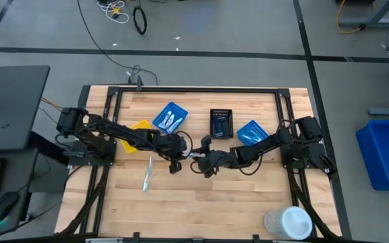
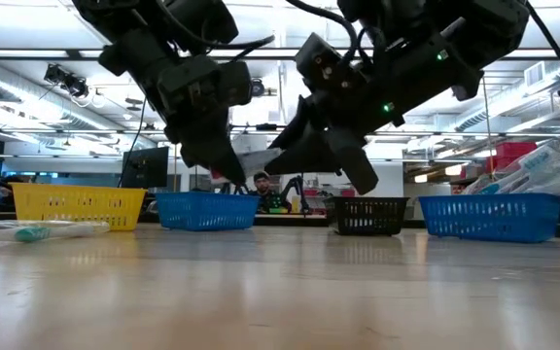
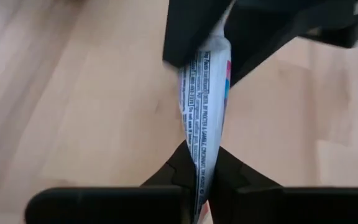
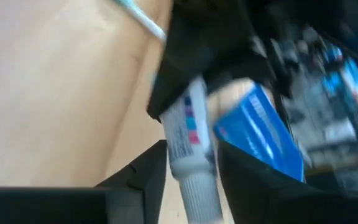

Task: Pick & Place Travel size toiletries
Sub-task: Put the violet toothpaste into the left blue bin, then put the green toothbrush into the right blue bin

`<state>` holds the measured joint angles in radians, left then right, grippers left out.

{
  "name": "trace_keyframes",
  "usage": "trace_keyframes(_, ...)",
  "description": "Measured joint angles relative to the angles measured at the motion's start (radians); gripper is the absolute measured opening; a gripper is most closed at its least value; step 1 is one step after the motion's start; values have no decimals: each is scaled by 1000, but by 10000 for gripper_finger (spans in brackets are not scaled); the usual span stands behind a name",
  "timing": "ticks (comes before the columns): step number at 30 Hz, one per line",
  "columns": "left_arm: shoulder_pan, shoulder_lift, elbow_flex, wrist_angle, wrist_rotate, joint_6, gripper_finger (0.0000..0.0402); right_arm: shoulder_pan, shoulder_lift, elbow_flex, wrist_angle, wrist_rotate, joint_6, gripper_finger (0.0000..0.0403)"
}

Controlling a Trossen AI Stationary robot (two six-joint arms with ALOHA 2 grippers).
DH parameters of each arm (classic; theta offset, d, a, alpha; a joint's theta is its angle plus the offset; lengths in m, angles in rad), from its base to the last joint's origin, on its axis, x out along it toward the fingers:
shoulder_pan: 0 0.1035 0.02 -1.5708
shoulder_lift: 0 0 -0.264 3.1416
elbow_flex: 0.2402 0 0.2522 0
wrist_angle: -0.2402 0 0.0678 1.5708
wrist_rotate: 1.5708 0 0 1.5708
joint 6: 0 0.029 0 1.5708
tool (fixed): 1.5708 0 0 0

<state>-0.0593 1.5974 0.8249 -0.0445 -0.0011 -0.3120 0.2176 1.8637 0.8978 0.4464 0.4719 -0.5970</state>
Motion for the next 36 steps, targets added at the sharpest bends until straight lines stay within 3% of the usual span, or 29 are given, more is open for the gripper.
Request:
trace_keyframes(6,0,-31,0,-81,-140,-4,16,-7,0,0,-173,234,184,196)
trace_keyframes(12,46,-142,0,-214,-366,-30,25,-26,0,0,-338,178,451,236)
trace_keyframes(16,147,-186,1,-318,-471,-120,20,-27,0,0,-375,83,564,248)
trace_keyframes(25,366,-121,1,-326,-347,-122,49,-27,0,0,-299,-100,582,233)
trace_keyframes(32,398,-74,0,-332,-309,-105,90,-27,0,0,-295,-214,566,219)
trace_keyframes(36,392,-81,18,-357,-305,-76,111,-27,0,0,-282,-221,562,218)
